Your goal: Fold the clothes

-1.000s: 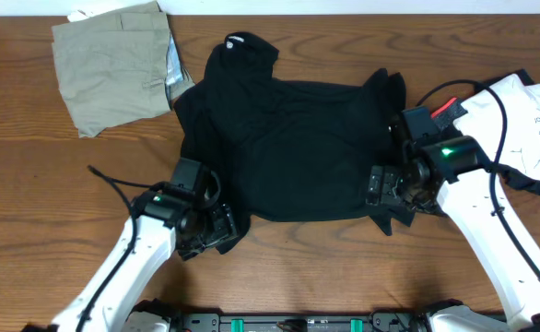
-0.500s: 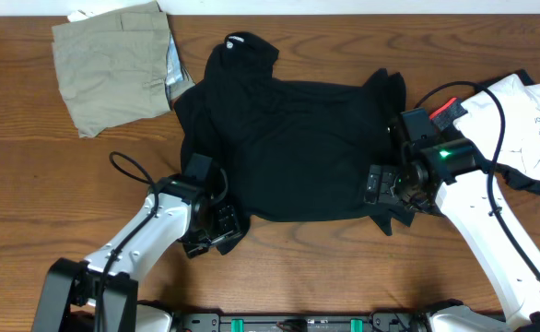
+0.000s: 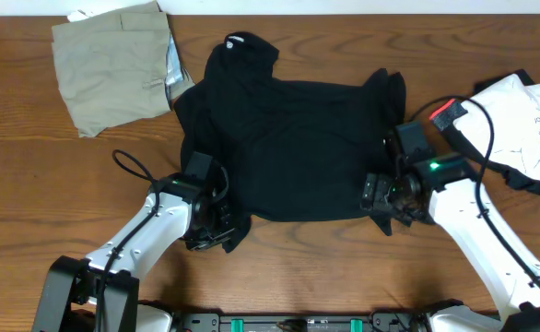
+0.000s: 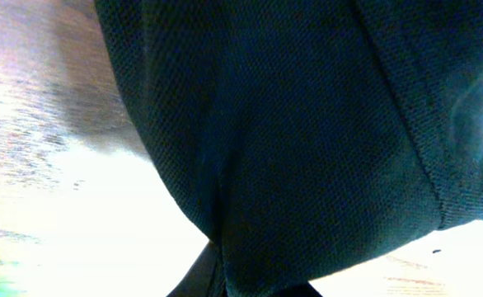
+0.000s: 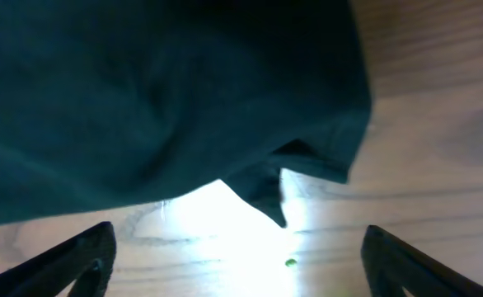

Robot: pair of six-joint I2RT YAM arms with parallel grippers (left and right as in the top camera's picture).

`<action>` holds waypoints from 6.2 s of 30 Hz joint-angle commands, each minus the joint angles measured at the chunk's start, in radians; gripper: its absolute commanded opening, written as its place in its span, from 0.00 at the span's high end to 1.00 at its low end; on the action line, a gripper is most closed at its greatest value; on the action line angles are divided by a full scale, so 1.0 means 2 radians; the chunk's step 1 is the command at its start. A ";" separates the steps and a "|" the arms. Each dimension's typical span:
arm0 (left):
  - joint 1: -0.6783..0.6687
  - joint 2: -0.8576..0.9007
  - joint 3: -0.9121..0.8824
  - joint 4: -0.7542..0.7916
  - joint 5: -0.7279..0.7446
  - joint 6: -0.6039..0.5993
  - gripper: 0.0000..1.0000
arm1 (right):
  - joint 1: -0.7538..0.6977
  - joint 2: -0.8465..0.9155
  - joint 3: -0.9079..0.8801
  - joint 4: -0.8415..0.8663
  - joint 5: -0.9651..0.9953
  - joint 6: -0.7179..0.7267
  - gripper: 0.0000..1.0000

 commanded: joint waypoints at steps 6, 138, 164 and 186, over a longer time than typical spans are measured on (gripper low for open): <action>-0.001 0.003 -0.003 0.001 -0.001 0.003 0.90 | 0.004 0.000 -0.076 0.081 -0.042 0.013 0.27; -0.001 0.001 -0.003 0.004 0.000 0.009 0.94 | -0.072 0.000 -0.206 0.259 -0.065 0.032 0.99; 0.084 -0.160 0.033 -0.106 0.009 0.090 0.94 | -0.191 -0.145 -0.084 0.051 0.018 -0.012 0.99; 0.108 -0.182 0.069 -0.276 0.059 0.142 0.94 | -0.215 -0.144 -0.041 -0.034 0.118 -0.023 0.99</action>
